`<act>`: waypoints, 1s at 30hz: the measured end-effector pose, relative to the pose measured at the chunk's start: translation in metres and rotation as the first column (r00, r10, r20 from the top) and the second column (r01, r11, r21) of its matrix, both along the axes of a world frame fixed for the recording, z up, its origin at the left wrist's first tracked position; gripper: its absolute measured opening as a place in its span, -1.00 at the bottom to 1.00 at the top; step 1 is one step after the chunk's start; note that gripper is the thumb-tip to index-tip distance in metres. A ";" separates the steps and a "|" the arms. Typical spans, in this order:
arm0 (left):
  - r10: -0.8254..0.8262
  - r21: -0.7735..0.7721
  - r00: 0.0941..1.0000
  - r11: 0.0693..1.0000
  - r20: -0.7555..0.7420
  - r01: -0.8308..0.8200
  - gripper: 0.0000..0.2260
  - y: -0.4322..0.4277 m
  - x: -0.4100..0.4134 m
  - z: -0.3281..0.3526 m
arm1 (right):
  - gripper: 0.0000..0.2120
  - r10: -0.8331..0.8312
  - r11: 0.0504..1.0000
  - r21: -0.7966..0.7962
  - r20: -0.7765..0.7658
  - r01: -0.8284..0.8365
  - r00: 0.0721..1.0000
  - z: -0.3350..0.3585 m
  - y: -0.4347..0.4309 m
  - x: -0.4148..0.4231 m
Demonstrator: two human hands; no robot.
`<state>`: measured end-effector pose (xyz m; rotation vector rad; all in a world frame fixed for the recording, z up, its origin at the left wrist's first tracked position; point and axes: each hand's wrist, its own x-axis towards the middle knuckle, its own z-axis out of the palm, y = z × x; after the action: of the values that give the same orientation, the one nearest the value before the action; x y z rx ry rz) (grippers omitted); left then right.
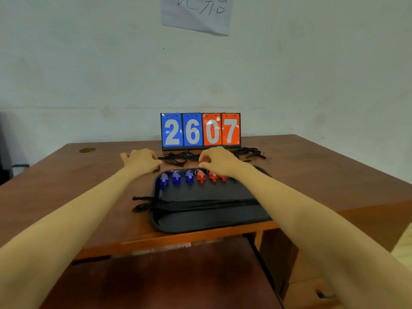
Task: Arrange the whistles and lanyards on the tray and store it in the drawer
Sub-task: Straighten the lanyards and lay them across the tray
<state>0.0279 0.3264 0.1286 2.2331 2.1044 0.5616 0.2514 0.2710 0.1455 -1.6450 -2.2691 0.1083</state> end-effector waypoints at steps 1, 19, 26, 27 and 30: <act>0.031 -0.037 0.999 0.999 0.014 -0.031 -0.81 0.016 -0.003 -0.002 | -0.74 0.003 1.000 -0.019 0.019 -0.003 1.000 -0.001 0.015 -0.006; 0.380 -0.279 0.850 0.916 0.365 -0.290 -0.43 0.165 -0.001 -0.048 | -0.72 0.023 0.980 -0.195 0.320 0.042 0.947 -0.031 0.163 -0.048; -0.044 0.152 0.839 0.987 0.543 -0.047 -0.69 0.136 0.004 -0.019 | -0.72 -0.013 0.999 0.039 -0.235 0.023 0.972 -0.016 0.151 -0.044; -0.136 0.207 0.828 0.978 0.544 0.025 -0.71 0.130 0.007 -0.011 | -0.70 -0.008 0.998 0.061 -0.336 0.030 0.942 -0.010 0.147 -0.046; -0.331 0.283 0.821 0.934 0.466 0.216 -0.76 0.104 0.023 0.011 | -0.64 0.007 0.997 0.070 -0.538 0.036 0.843 0.009 0.134 -0.049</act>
<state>0.0509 0.4305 0.1399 2.1143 1.4881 1.2479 0.2021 0.4054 0.1548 -1.3707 -1.8035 0.4194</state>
